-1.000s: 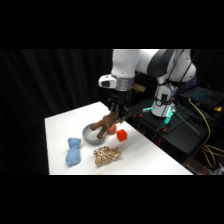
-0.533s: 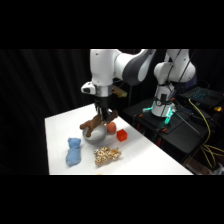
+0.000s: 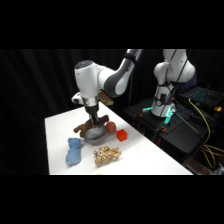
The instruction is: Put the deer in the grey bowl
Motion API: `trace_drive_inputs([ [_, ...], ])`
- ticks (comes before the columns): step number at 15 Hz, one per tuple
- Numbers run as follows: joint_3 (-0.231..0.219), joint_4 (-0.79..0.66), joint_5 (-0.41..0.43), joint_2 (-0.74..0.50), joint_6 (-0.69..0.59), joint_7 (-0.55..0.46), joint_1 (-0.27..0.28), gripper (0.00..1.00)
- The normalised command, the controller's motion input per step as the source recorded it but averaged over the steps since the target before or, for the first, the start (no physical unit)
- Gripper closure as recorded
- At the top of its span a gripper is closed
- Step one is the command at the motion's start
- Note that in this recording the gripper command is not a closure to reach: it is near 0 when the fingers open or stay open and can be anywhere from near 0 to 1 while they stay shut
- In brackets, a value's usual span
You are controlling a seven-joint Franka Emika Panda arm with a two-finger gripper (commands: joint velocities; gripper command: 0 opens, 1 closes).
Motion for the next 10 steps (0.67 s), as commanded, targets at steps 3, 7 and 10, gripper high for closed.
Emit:
trace_drive_inputs([
  [3, 0.028, 0.20, 0.200, 0.14, -0.09, -0.26, -0.059, 0.00],
  [7, 0.067, 0.10, 0.244, -0.03, -0.15, -0.30, -0.086, 0.00],
  [10, 0.058, 0.05, 0.188, -0.14, -0.22, -0.28, -0.090, 0.00],
])
